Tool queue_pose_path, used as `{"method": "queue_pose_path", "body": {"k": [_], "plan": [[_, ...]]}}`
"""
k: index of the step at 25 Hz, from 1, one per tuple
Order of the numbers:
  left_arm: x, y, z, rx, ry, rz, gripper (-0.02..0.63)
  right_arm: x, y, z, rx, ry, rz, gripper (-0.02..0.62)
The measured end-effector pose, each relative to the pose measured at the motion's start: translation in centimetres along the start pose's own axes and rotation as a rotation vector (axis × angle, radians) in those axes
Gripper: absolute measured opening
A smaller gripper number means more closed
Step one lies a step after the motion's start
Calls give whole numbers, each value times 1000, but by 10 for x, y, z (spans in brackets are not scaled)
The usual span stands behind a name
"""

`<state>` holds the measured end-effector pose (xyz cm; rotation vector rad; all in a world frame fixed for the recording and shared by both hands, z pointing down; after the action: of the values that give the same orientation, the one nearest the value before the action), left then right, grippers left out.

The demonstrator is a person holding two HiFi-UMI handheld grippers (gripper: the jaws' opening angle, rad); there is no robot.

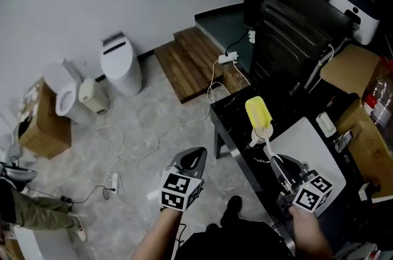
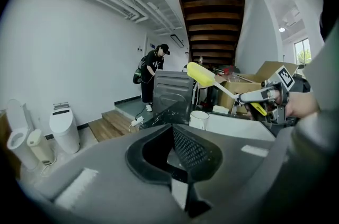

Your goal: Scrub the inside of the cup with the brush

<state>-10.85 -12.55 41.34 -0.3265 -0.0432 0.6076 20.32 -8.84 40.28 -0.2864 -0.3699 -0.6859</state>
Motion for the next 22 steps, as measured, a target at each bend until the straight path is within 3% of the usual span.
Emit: {"method": "queue_pose_path", "body": {"k": [7, 14, 22], "plan": [[13, -66, -21, -17, -31, 111, 20, 40, -14, -15, 7, -26, 15, 43], [43, -105, -21, -89, -106, 318, 111, 67, -4, -13, -10, -55, 90, 43], [52, -139, -14, -135, -158, 502, 157, 61, 7, -24, -70, 41, 186, 43]]}}
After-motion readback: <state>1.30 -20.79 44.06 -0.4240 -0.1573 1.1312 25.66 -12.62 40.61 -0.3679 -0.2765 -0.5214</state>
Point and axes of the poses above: the fingertips, and each gripper's own axes: y backward along the fingers, x to its right, z out of its underside, the point moved 9 cm from there along y, backward along the fingers, and after that the axes turned 2 degrees about x, right-handed, at the moved point
